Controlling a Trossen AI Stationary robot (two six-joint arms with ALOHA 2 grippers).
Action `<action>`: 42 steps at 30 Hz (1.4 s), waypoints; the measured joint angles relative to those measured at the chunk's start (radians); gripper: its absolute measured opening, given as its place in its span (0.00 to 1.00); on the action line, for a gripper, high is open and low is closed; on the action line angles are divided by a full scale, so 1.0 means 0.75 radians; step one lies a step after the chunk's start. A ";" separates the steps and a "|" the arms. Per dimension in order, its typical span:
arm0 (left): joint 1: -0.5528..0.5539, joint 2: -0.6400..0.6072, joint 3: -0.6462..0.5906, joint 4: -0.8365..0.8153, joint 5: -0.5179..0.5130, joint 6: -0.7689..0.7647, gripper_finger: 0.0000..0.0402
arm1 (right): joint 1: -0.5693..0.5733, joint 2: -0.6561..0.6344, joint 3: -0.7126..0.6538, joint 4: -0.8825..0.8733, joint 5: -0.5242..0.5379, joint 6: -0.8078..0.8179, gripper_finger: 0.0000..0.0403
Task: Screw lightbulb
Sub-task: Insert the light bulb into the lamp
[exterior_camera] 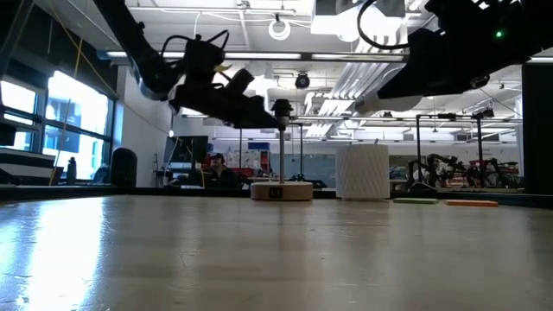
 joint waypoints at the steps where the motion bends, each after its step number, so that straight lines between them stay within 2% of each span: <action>1: 0.000 0.017 0.034 0.005 -0.004 0.001 0.61 | 0.000 0.000 0.000 -0.001 0.009 0.006 0.58; 8: 0.009 0.127 0.218 -0.031 -0.078 -0.025 0.61 | 0.001 0.000 0.000 0.007 0.009 0.025 0.58; 19: 0.004 0.142 0.253 -0.058 -0.081 0.030 0.59 | 0.002 0.000 0.000 0.005 0.005 0.047 0.58; 24: -0.015 0.133 0.253 -0.056 -0.083 0.111 0.51 | 0.007 0.000 0.000 0.006 0.005 0.035 0.58; 29: -0.061 0.132 0.255 -0.052 -0.072 0.222 0.39 | 0.046 0.000 0.002 0.129 0.004 -0.112 0.58; 33: -0.142 0.116 0.255 -0.088 -0.101 0.433 0.39 | 0.074 0.001 0.073 0.145 0.004 -0.247 0.58; 36: -0.240 0.094 0.255 -0.180 -0.283 0.771 0.39 | 0.087 0.001 0.155 0.130 0.000 -0.372 0.58; 39: -0.338 0.086 0.250 -0.274 -0.511 1.137 0.39 | 0.083 0.001 0.245 0.058 -0.082 -0.466 0.58; 42: -0.414 0.079 0.250 -0.359 -0.683 1.398 0.36 | 0.058 0.001 0.317 -0.075 -0.140 -0.485 0.58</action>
